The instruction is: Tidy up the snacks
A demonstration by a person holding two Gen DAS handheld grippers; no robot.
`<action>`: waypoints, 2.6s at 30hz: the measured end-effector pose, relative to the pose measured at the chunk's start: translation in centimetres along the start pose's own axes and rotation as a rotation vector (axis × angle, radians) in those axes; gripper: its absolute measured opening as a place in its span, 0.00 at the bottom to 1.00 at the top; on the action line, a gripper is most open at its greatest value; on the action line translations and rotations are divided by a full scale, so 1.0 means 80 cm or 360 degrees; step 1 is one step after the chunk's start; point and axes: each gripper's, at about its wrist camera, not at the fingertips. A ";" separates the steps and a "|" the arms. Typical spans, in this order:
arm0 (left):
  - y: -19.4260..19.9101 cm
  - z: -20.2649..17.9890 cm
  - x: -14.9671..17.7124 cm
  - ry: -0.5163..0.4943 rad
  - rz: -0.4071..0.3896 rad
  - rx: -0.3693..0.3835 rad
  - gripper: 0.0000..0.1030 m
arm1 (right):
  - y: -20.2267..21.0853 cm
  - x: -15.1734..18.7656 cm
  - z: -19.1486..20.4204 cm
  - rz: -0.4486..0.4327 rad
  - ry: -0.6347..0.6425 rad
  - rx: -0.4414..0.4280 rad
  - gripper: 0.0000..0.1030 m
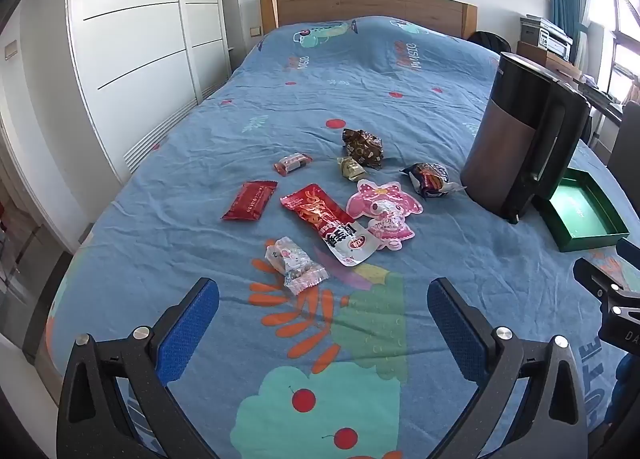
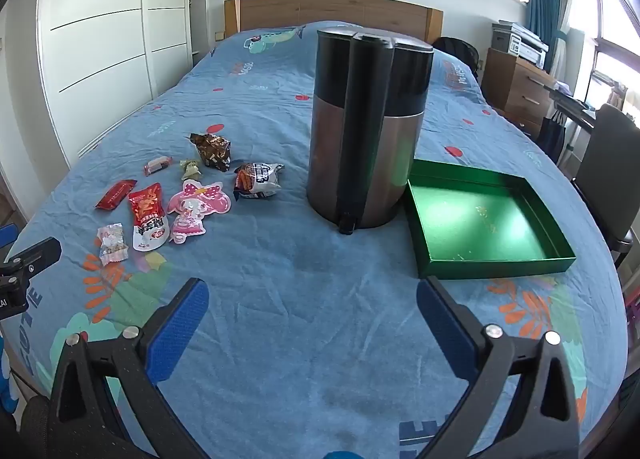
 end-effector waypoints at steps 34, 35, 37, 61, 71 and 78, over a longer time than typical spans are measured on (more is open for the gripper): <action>-0.009 -0.003 0.006 0.0032 0.0073 0.0004 0.99 | -0.001 0.001 0.001 0.0000 0.0011 0.0006 1.00; -0.010 -0.004 0.006 0.0033 0.0075 0.0004 0.99 | -0.001 0.001 0.002 -0.0002 0.0013 0.0008 1.00; -0.011 -0.003 0.005 0.0036 0.0079 0.0004 0.99 | -0.002 0.002 0.002 -0.0003 0.0013 0.0007 1.00; -0.018 0.004 0.004 0.0024 0.0081 -0.0053 0.99 | -0.005 0.006 0.005 -0.0002 0.0008 -0.0027 1.00; -0.018 0.006 0.004 0.0017 0.0076 -0.0061 0.99 | -0.007 0.003 0.006 -0.0004 0.0015 -0.0026 1.00; -0.025 0.005 0.006 0.0005 0.0084 -0.0069 0.99 | -0.008 0.003 0.005 0.0002 0.0014 -0.0031 1.00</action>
Point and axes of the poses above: each gripper's, at about its wrist camera, not at the fingertips, and y roughly against the way its jaws point, z to its left, x to its underside, and after that the axes turned 1 degree about y, right-handed
